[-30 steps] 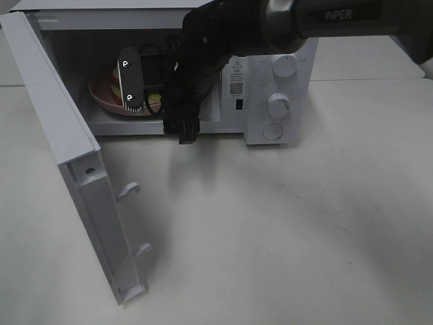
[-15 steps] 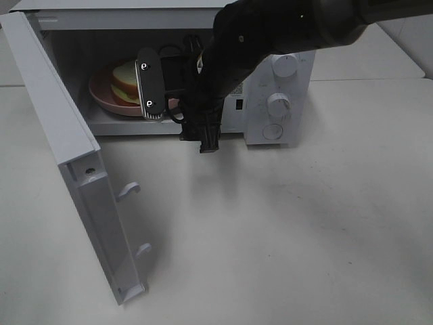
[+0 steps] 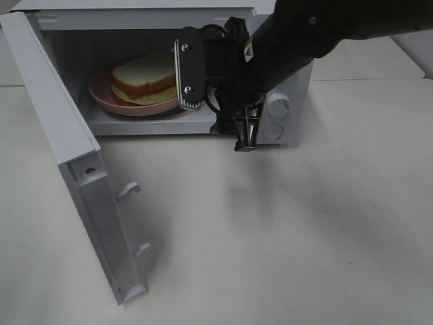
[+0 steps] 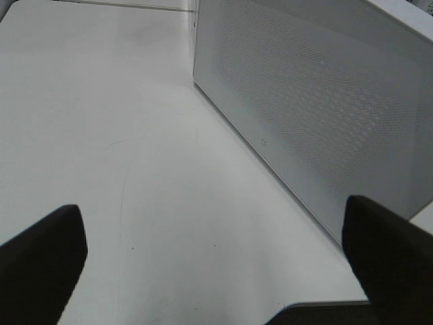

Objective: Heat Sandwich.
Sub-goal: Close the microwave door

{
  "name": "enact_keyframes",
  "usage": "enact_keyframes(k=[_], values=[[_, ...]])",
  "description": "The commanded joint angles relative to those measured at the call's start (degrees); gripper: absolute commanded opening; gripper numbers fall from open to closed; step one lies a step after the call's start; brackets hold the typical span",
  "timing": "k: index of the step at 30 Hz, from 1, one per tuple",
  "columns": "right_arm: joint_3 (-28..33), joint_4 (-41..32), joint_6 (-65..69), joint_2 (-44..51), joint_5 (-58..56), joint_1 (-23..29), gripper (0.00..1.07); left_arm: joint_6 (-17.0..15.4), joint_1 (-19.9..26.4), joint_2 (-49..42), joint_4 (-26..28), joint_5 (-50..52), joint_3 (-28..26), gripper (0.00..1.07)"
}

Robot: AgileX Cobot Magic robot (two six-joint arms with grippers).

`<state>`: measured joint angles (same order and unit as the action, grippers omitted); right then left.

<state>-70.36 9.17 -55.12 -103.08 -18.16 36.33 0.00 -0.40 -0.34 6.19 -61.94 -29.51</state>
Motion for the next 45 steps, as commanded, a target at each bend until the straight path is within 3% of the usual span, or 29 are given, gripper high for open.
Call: enact_keyframes(k=[1, 14, 22, 27, 45], values=[[1.89, 0.69, 3.15, 2.69, 0.29, -0.34, 0.76, 0.00, 0.17, -0.97, 0.34, 0.86, 0.06, 0.97], [14.27, 0.74, 18.16, 16.10, -1.89, -0.34, 0.76, 0.00, 0.17, -0.97, 0.34, 0.86, 0.06, 0.97], [20.86, 0.17, 36.67, 26.59, -10.08, -0.34, 0.76, 0.00, 0.17, -0.97, 0.34, 0.86, 0.06, 0.97], [22.17, 0.23, 53.86, 33.35, -18.74, -0.34, 0.76, 0.00, 0.17, -0.97, 0.34, 0.86, 0.06, 0.97], [22.29, -0.23, 60.05, 49.79, -37.87, -0.34, 0.76, 0.00, 0.17, -0.97, 0.34, 0.86, 0.06, 0.97]])
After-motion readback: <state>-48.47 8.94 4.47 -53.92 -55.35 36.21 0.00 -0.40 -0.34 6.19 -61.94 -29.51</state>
